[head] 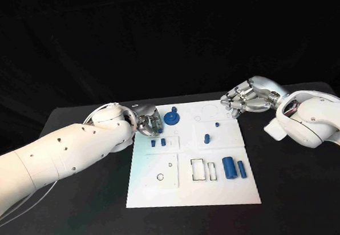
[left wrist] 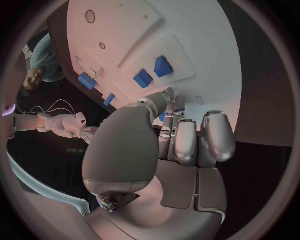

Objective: Assemble the parts on the task board

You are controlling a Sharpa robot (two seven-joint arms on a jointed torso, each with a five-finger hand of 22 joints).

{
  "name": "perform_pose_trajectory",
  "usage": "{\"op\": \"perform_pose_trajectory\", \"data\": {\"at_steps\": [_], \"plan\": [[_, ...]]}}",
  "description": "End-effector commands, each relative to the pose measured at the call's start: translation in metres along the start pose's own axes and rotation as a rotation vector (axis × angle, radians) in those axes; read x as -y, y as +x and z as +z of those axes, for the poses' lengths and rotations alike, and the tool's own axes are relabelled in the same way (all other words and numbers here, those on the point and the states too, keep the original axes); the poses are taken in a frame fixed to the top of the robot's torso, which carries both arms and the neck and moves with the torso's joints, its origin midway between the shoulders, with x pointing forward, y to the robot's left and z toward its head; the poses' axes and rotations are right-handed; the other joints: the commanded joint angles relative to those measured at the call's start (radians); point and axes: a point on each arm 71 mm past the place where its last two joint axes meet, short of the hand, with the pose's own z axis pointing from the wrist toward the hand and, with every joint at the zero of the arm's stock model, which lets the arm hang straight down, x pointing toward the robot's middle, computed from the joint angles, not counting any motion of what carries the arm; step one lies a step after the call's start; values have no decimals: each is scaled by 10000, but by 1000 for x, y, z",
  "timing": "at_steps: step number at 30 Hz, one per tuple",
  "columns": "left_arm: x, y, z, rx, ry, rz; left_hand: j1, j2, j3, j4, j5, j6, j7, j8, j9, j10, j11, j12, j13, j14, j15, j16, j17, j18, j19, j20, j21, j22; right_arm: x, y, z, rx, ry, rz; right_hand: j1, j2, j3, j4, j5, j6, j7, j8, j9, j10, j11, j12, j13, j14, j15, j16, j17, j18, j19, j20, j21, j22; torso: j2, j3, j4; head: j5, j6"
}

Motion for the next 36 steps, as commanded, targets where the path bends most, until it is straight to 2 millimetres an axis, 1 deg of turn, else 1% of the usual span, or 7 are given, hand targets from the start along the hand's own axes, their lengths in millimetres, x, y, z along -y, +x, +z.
{"op": "perform_pose_trajectory", "data": {"at_steps": [1,8,12,20,22,26,36], "plan": [[-2,0,-1,-15,-111,82,-99,-30,-78,-8,-5,-106,8,-86,-22,-69,-7,-69,20,-66,34,-12,-7,-121,-81,24,-58,-4,0,0,0,-33,-50,-135,72,-16,12,-98,37,-85,-3,-44,7,-98,21,26,4,-47,18,-20,-13,66,40,8,-63,-26,2,-1,1,-14,0],[-14,-4,-4,293,-320,18,-83,-38,-75,-11,-2,-267,39,-207,-64,-55,5,-110,47,-59,43,15,8,-121,-85,29,-62,-8,4,-2,1,-169,-19,-988,960,-162,405,-747,-1172,-76,-4,-30,21,-470,44,-125,-113,12,-27,36,-4,74,160,-75,-10,-85,-16,-6,-1,-47,21],[-23,-10,-11,841,-304,-337,-71,-4,-60,0,-1,-104,38,-133,-28,-32,10,-127,72,-42,46,48,43,-112,-100,33,-91,-42,6,-2,4,-449,-91,-2546,1585,-222,666,-1277,-1525,-37,-114,-30,22,-854,-46,-99,-263,1077,-325,660,336,65,1160,-459,613,192,-23,-10,-12,-204,117],[-44,-28,-37,2621,104,-4147,54,122,-97,-37,-6,625,100,308,166,137,68,66,268,-224,96,-163,-400,241,-846,65,-1464,-1599,-1,13,13,-1016,-404,-6504,1555,-310,1352,-1582,-1732,400,-395,-77,20,-713,-296,141,-383,1620,-704,3968,2504,-44,2326,-931,2204,1165,-59,-7,-43,-427,274],[-45,-30,-43,2937,352,-5724,52,142,-105,-34,-6,549,159,292,158,33,122,77,303,-532,145,-573,-1085,428,-1317,104,-2304,-2490,-3,17,17,-1050,-421,-7294,1424,-427,1664,-1580,-1939,474,-431,-129,15,-751,-300,170,-420,1666,-754,6245,4177,-225,2361,-955,3784,2566,-71,-29,-26,-539,320],[-43,-30,-55,3154,1034,-9043,18,233,-168,-23,-13,486,245,323,169,-199,203,137,364,-1789,219,-2675,-4221,694,-1992,181,-3689,-3881,-5,25,25,-1099,-438,-8394,1148,-632,2163,-1526,-2068,537,-400,-212,13,-881,-261,162,-519,1766,-682,8794,6105,-560,2444,-997,6608,5321,-85,-75,-24,-629,386],[-29,-29,-82,2672,2766,-13273,-370,308,-634,145,-42,319,290,310,164,-402,269,242,431,-1959,287,-3092,-4828,771,-2145,254,-4322,-4477,-13,53,40,-1668,-626,-9477,763,-921,2780,-1569,-2108,413,-233,-304,-22,-1002,-185,121,-672,1801,-562,11112,7840,-895,2352,-997,9265,8052,-74,-173,-34,-690,529]]}}
